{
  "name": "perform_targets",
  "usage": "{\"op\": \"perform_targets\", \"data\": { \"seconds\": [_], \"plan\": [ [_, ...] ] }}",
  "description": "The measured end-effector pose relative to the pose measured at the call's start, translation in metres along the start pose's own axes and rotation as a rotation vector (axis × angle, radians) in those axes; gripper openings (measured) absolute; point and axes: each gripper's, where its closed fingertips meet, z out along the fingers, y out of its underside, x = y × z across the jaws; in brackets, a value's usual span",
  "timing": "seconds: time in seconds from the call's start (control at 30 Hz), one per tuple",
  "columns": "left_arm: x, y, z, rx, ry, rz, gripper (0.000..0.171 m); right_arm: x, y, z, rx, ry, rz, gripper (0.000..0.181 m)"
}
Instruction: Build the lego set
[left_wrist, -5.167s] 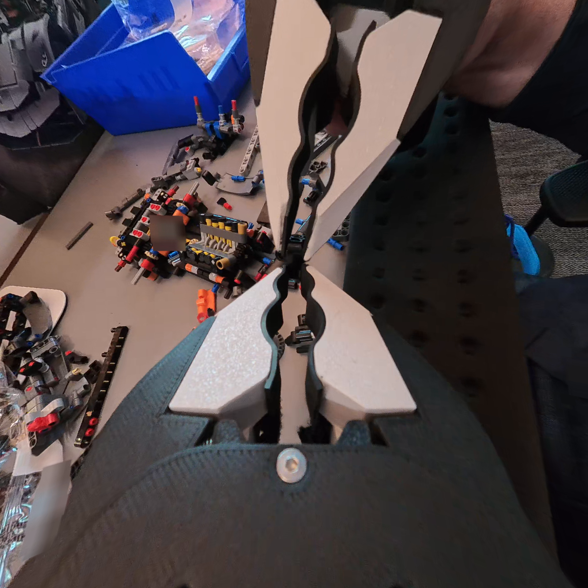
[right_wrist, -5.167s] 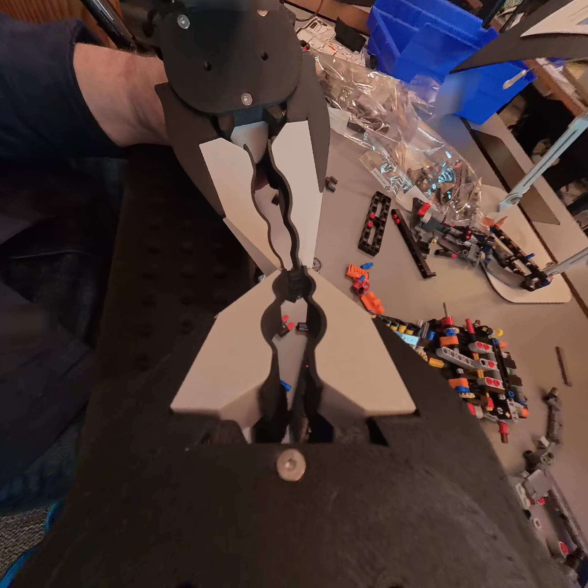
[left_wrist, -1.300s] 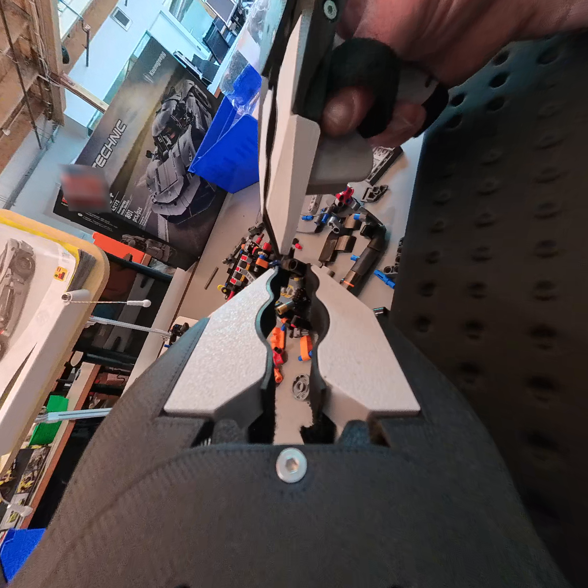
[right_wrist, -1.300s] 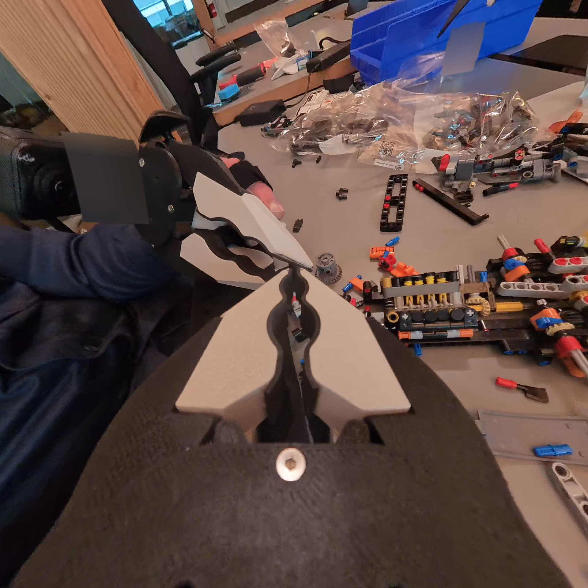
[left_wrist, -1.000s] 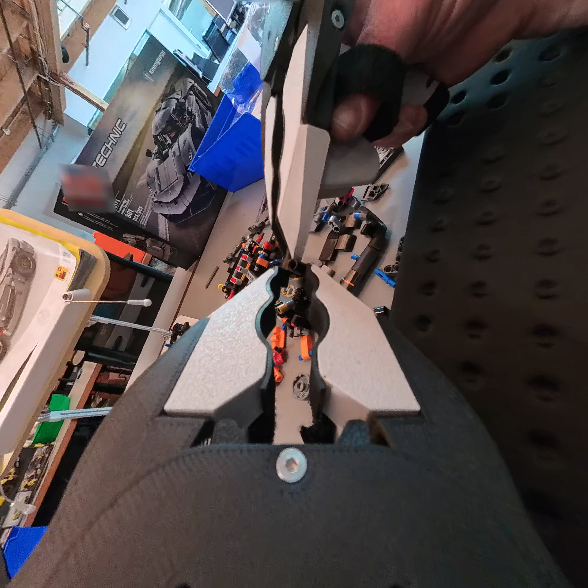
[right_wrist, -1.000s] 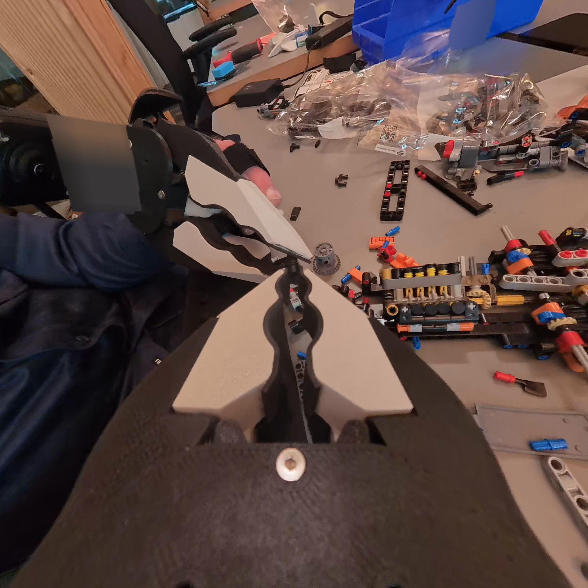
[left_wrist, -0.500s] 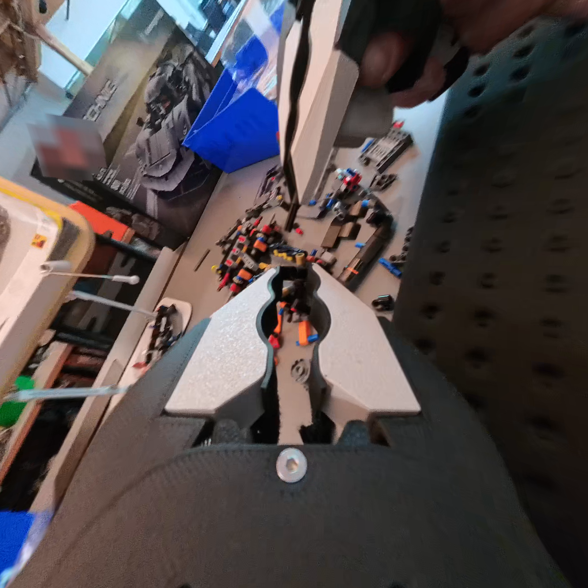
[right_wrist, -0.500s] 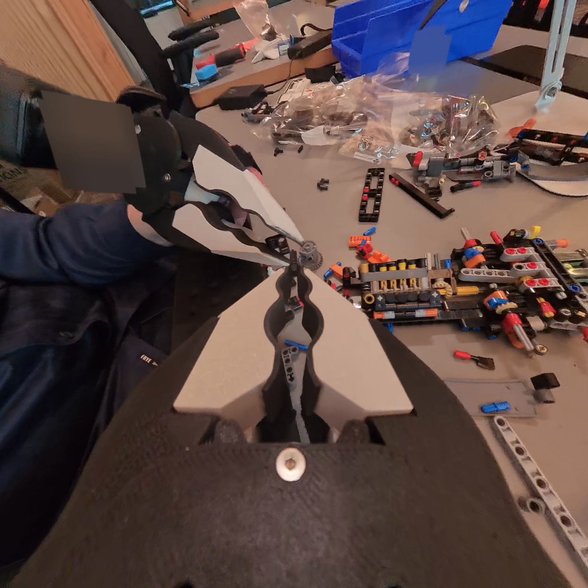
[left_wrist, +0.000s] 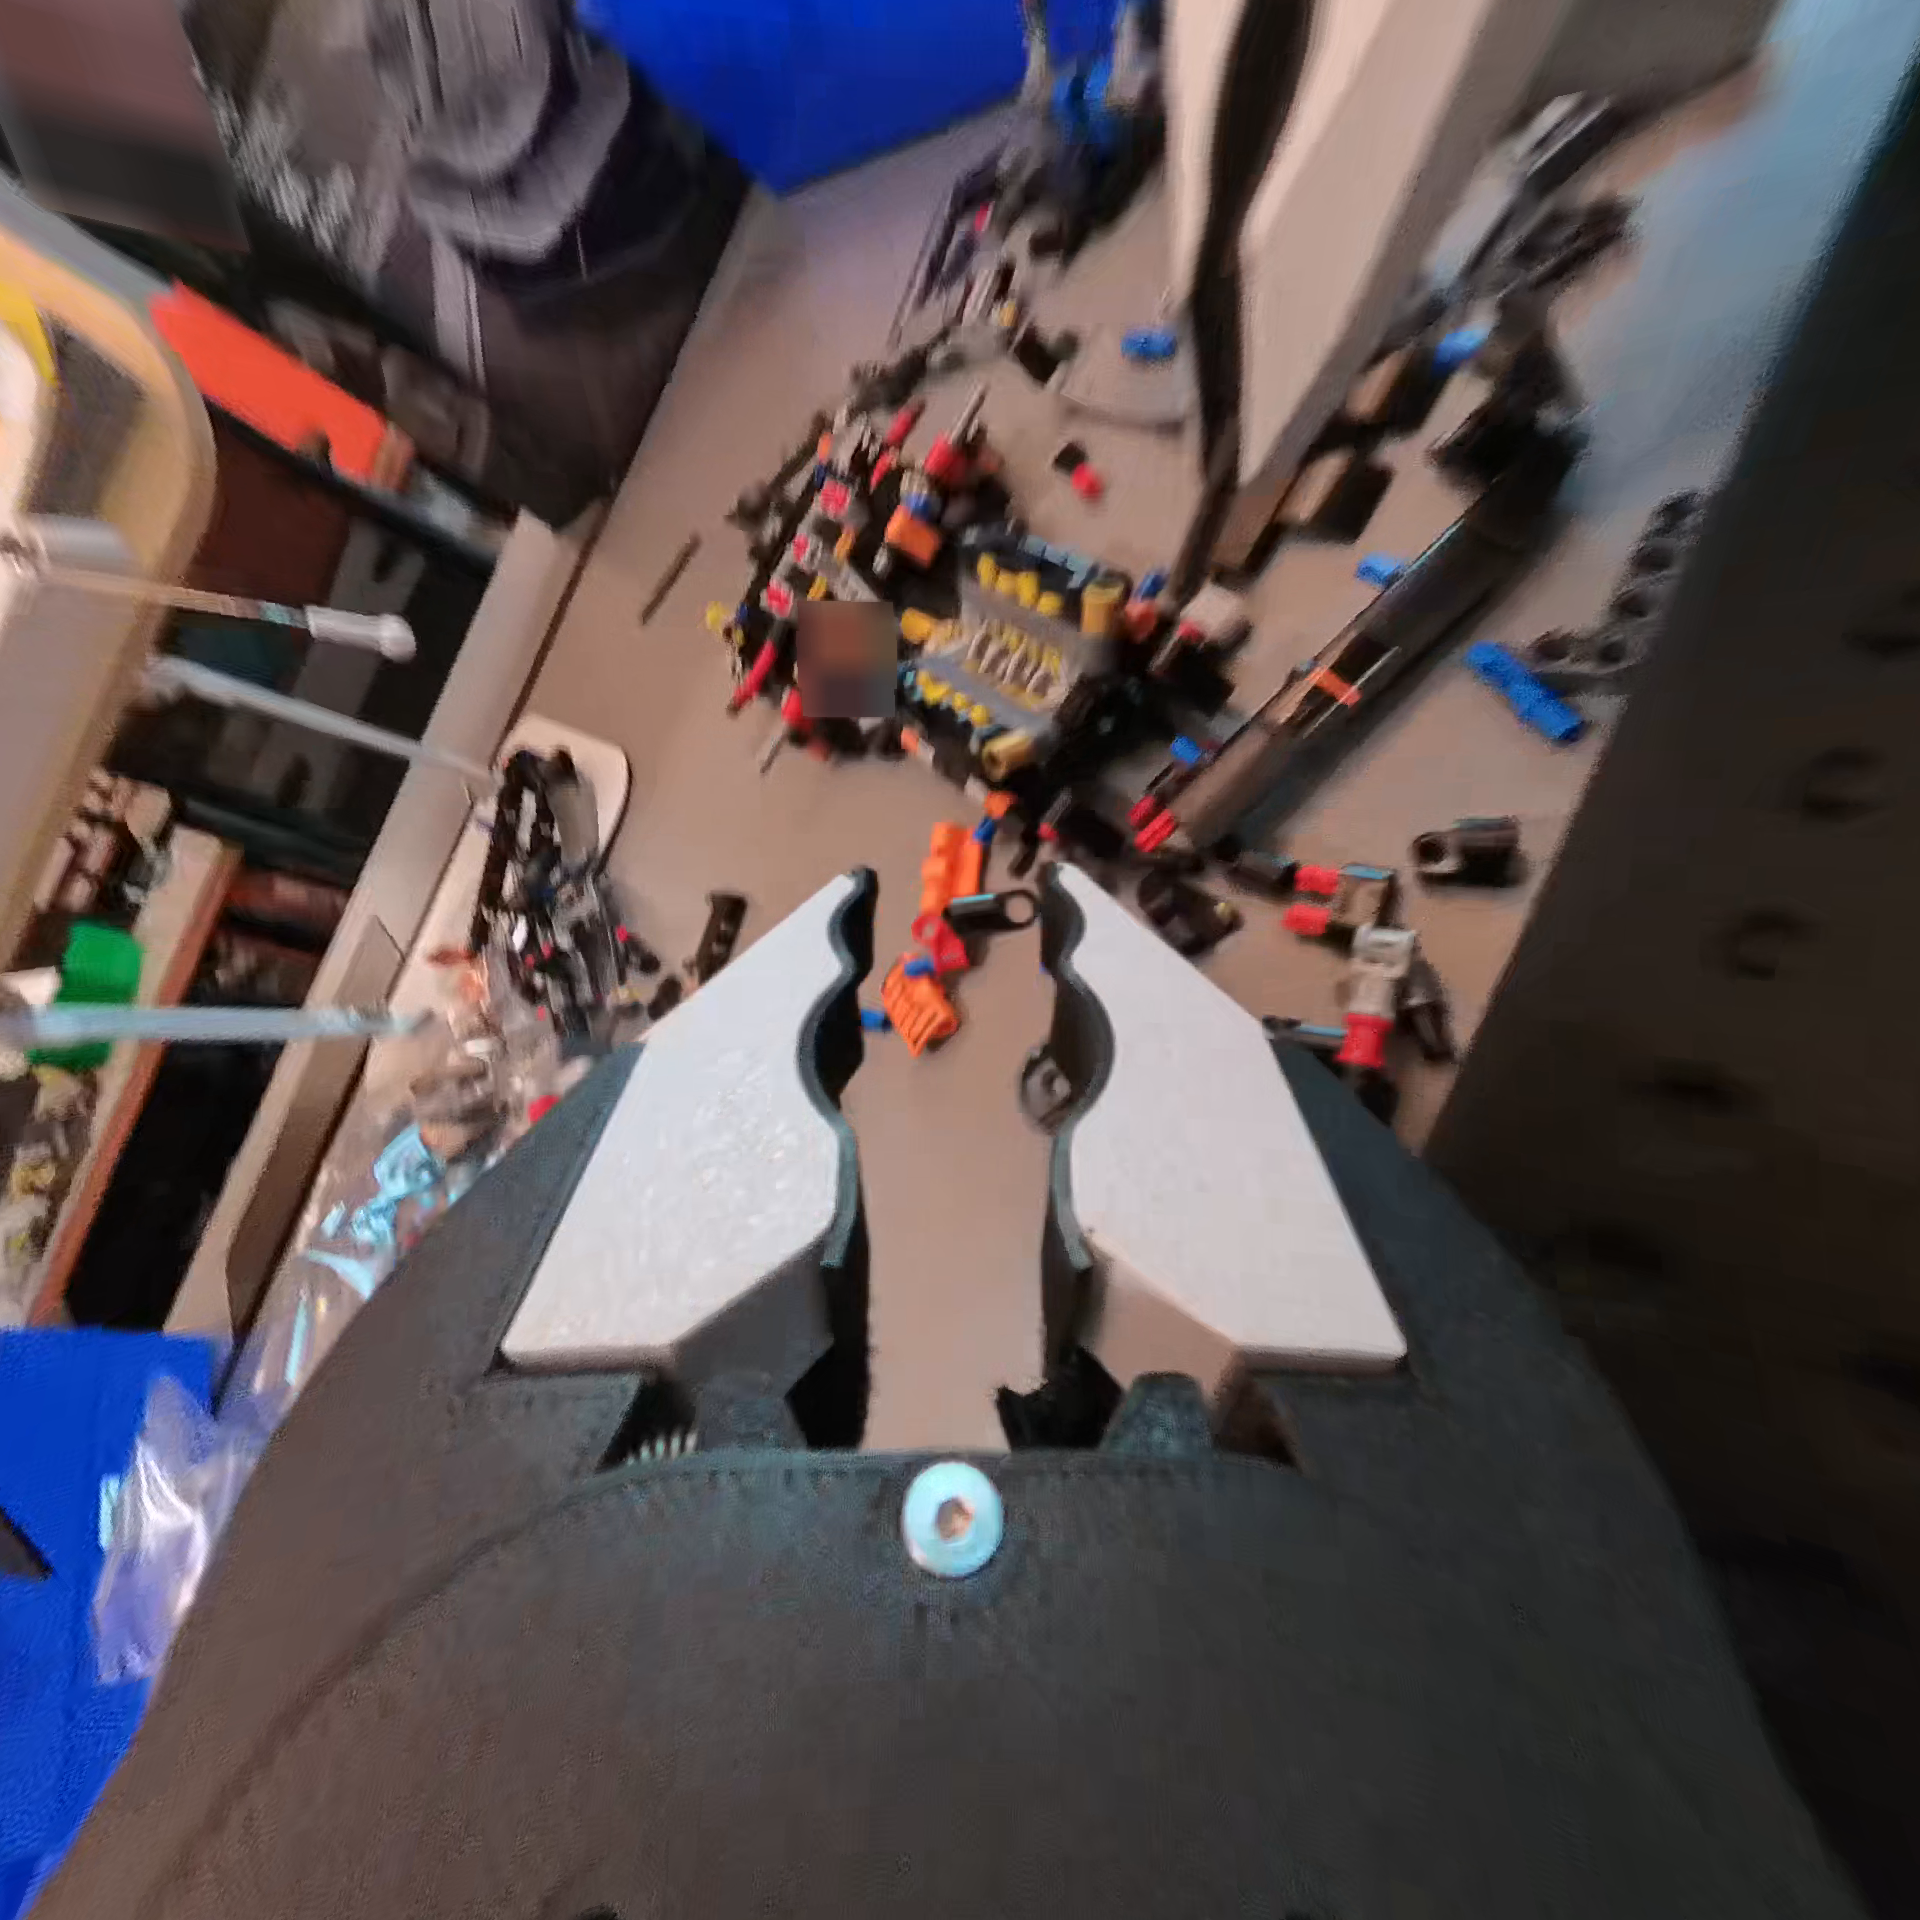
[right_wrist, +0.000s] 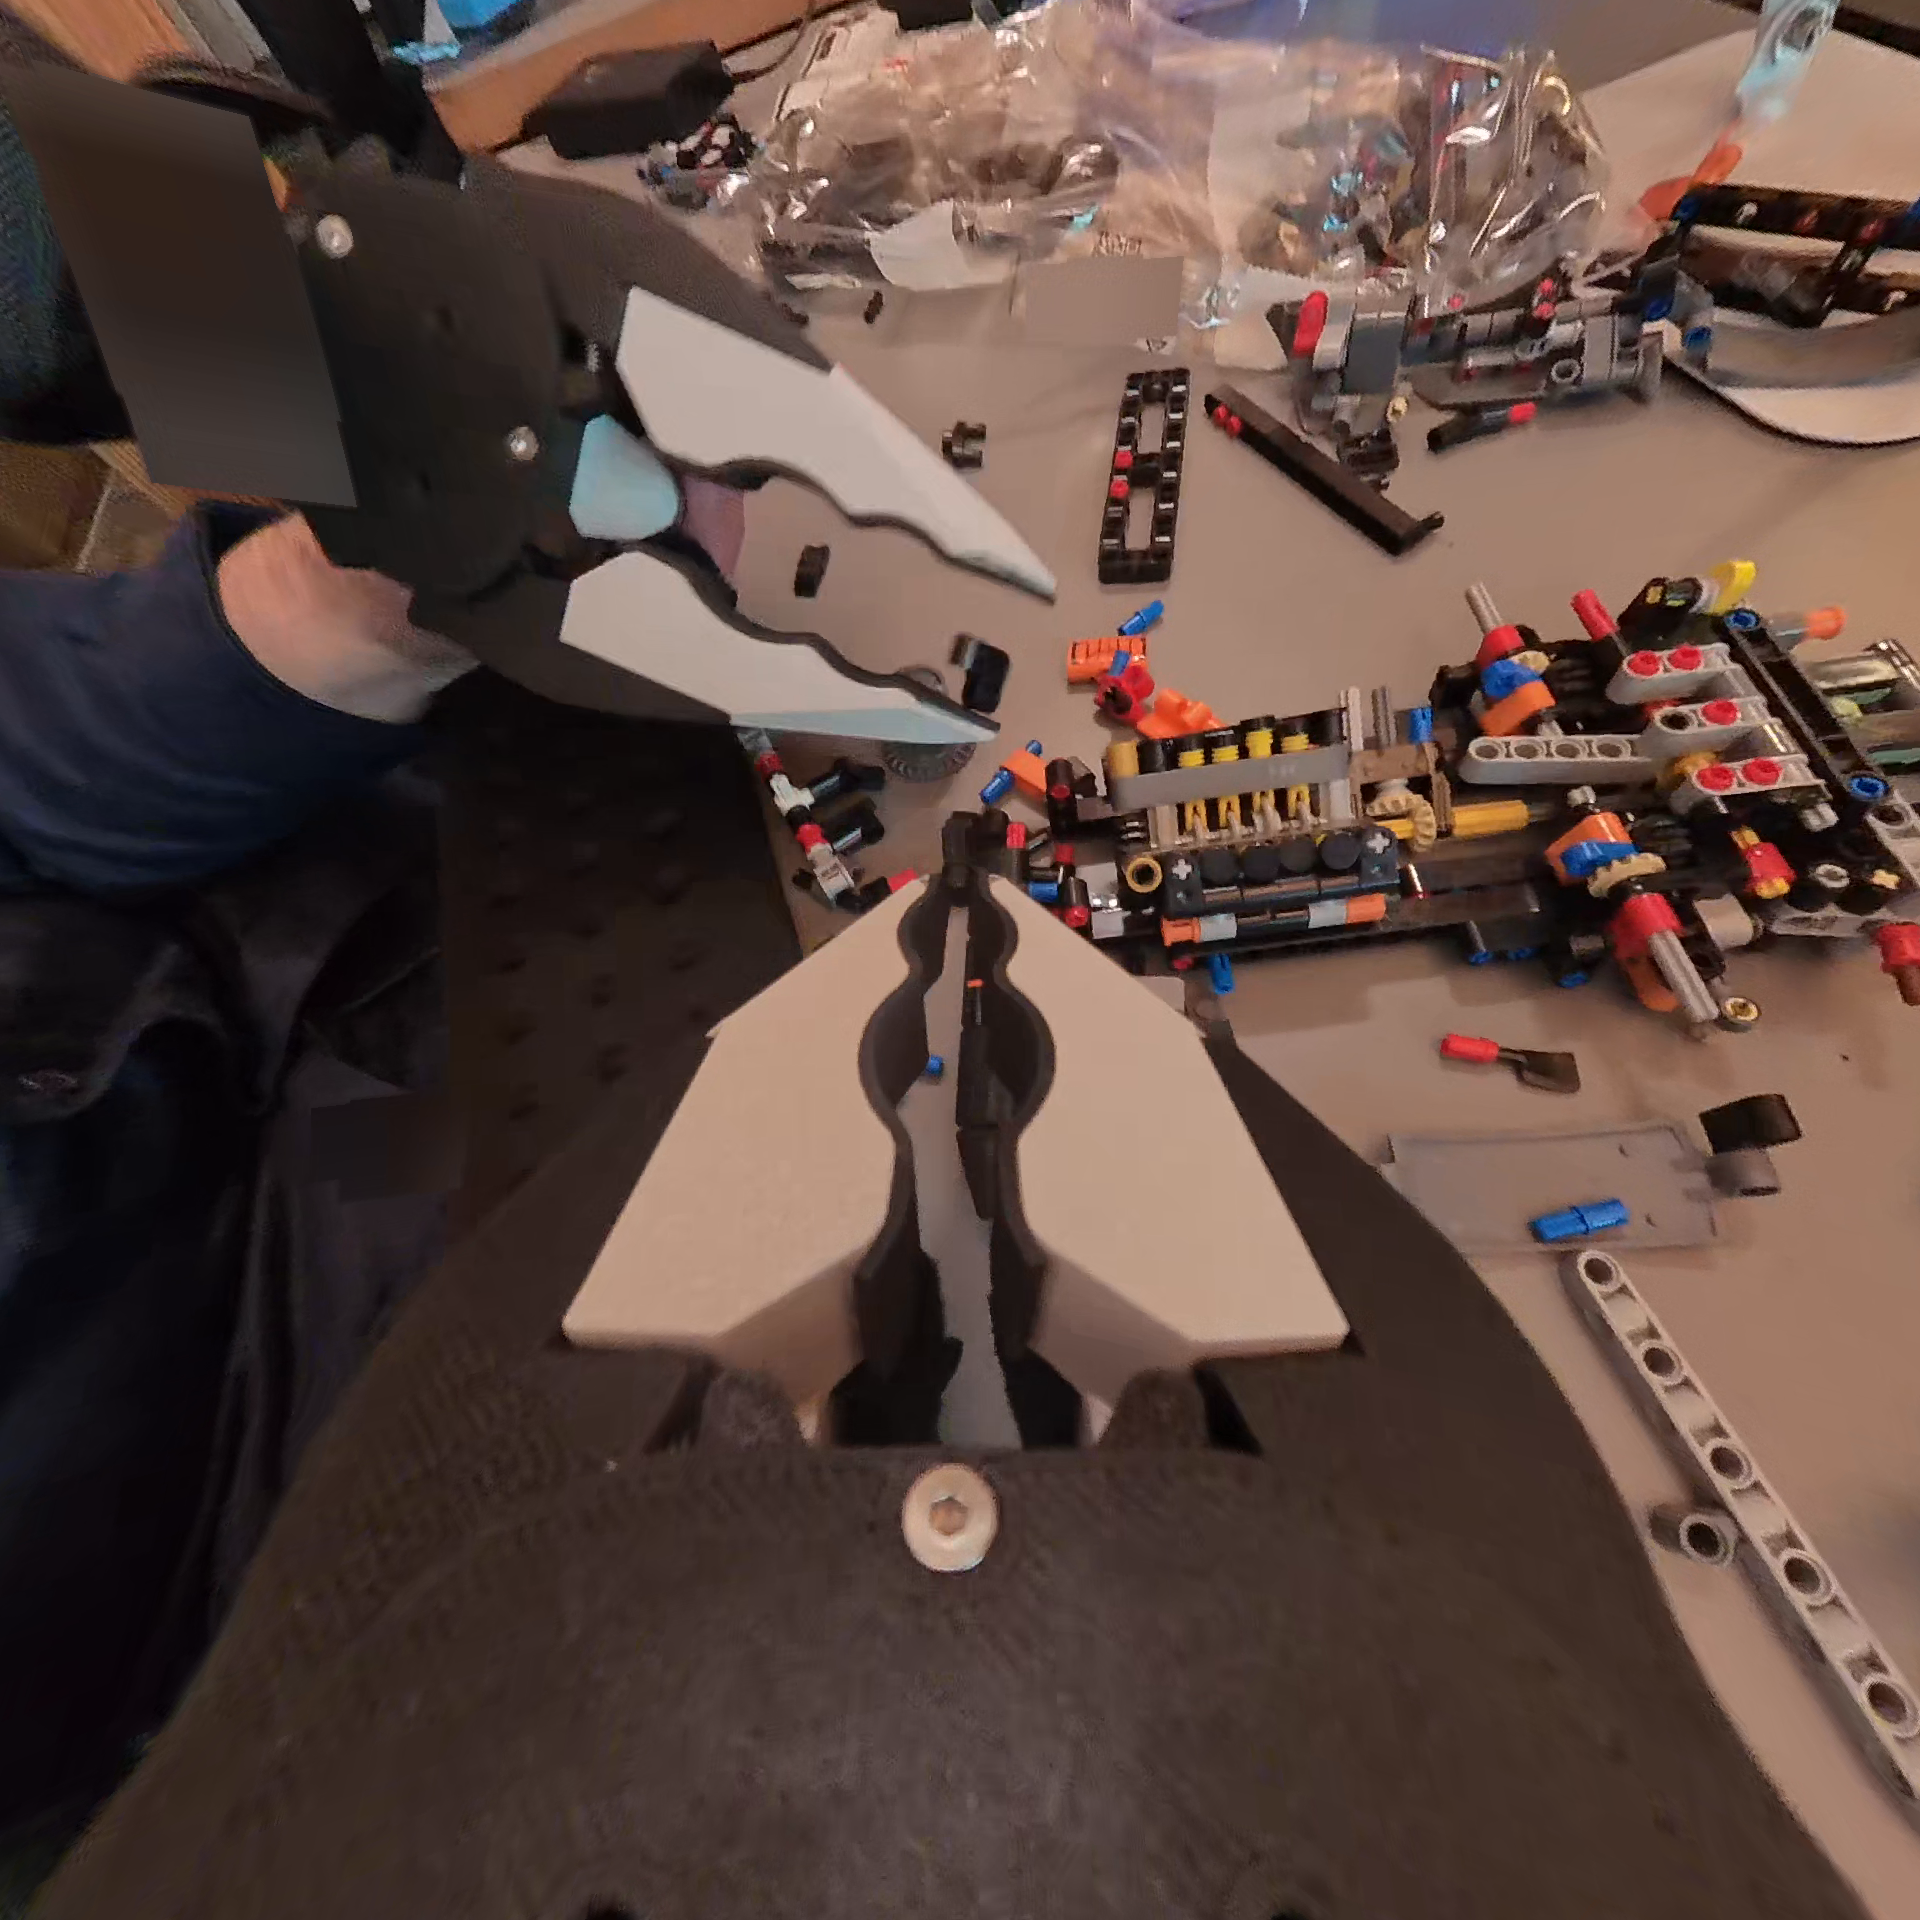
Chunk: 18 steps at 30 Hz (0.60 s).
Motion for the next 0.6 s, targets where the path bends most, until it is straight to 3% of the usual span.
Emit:
{"op": "perform_targets", "data": {
  "seconds": [0.07, 0.2, 0.3, 0.47, 0.6],
  "plan": [
    [-0.002, 0.013, 0.006, -0.062, 0.018, -0.049, 0.047, 0.011, 0.006, 0.0, -0.036, 0.063, 0.003, 0.002],
    [-0.004, 0.008, 0.004, -0.028, 0.012, -0.068, 0.048, 0.035, 0.015, -0.005, -0.095, 0.218, 0.002, 0.025],
    [-0.004, 0.01, 0.006, -0.045, 0.004, -0.053, 0.048, 0.036, 0.023, -0.009, -0.154, 0.25, -0.068, 0.03],
    [-0.001, 0.011, 0.008, -0.058, 0.017, -0.044, 0.044, 0.015, 0.039, 0.004, -0.261, 0.153, -0.13, 0.023],
    [0.004, 0.006, 0.007, -0.032, 0.041, -0.039, 0.041, 0.012, 0.052, 0.021, -0.37, 0.169, -0.168, 0.025]
  ]
}}
